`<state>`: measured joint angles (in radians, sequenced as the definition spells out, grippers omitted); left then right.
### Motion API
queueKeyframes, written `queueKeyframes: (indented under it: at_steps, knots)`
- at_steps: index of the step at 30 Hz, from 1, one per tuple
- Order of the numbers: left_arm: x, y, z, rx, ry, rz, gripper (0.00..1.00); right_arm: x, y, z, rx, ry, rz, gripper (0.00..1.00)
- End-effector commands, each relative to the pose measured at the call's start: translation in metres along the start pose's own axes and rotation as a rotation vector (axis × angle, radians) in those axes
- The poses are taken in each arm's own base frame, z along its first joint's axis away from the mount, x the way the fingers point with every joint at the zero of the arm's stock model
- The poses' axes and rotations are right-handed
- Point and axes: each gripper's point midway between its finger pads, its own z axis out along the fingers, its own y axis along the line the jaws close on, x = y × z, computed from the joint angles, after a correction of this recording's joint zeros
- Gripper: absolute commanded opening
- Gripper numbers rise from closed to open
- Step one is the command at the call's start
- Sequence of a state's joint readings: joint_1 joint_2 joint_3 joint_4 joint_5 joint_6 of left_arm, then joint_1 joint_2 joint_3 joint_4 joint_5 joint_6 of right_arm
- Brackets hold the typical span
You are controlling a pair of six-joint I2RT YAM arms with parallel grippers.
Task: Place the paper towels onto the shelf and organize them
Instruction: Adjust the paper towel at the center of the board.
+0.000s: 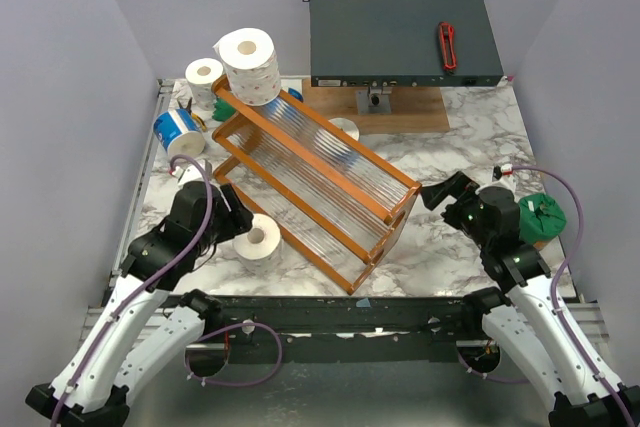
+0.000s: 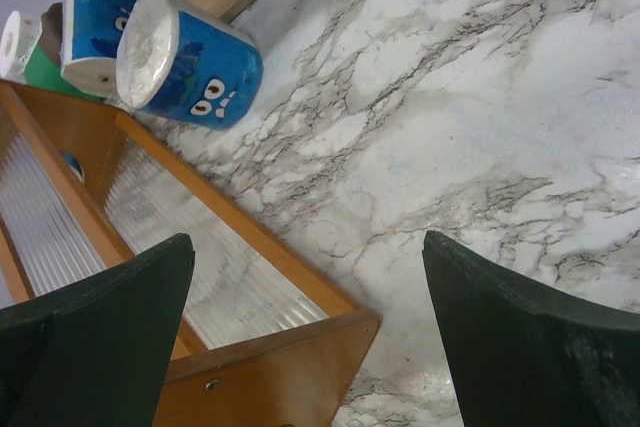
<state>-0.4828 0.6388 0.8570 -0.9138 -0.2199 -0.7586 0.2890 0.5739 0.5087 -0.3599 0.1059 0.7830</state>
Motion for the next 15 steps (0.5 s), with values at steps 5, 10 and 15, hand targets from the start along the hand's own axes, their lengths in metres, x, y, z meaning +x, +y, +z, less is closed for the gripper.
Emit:
queueKeyframes:
  at_steps: [5,10,15]
  knots:
    - [0.03,-0.023,0.007,0.113,0.082,0.134,0.69,0.001,-0.013,0.003,0.048,-0.024,-0.007,1.0]
    - [0.039,-0.035,0.011,0.091,0.099,0.274,0.69,0.004,-0.015,0.007,0.051,-0.017,-0.022,1.0]
    - [0.05,-0.044,0.021,0.075,0.143,0.363,0.69,0.007,-0.015,0.009,0.049,0.005,-0.049,1.0]
